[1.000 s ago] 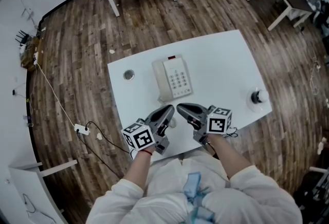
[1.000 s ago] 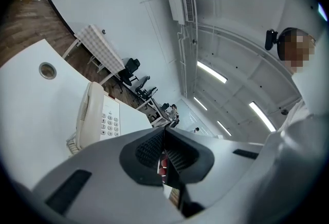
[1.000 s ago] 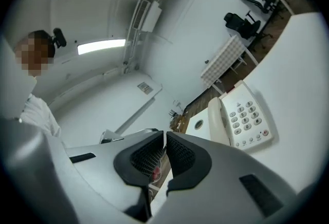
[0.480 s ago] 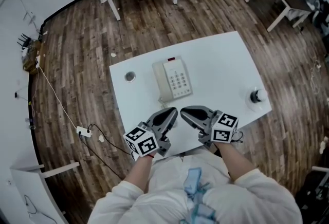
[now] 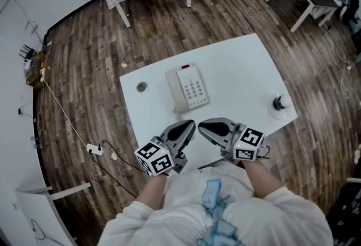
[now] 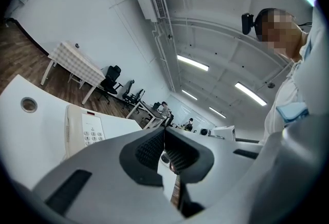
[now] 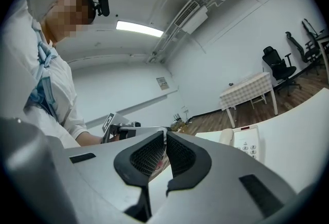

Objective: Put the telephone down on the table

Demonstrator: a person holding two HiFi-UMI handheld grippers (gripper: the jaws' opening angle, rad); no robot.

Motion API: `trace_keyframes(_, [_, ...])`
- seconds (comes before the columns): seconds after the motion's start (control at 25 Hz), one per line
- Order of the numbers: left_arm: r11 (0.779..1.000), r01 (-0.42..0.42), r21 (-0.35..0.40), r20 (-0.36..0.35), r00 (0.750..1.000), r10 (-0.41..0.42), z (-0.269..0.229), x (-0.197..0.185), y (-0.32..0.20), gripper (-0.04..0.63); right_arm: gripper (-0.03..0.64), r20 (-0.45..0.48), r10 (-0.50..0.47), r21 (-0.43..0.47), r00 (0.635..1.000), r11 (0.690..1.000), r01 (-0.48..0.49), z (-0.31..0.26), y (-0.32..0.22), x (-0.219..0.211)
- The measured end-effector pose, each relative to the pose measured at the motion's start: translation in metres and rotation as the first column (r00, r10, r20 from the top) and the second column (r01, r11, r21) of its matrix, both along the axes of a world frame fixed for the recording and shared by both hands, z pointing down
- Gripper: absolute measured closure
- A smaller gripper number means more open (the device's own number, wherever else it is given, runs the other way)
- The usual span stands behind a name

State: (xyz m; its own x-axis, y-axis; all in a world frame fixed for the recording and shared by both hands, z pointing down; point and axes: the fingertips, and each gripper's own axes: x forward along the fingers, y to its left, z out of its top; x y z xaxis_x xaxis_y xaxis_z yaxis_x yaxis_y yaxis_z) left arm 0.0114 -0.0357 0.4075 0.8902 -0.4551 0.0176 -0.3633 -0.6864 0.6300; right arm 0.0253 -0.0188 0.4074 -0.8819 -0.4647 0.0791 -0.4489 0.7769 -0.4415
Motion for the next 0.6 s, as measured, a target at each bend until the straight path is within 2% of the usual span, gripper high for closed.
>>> trace_keyframes(0.6, [1.000, -0.026, 0.013, 0.006, 1.000, 0.026, -0.006, 0.013, 0.000, 0.592, 0.586, -0.024, 0.009, 0.028, 1.000, 1.000, -0.009, -0.007, -0.004, 0.014])
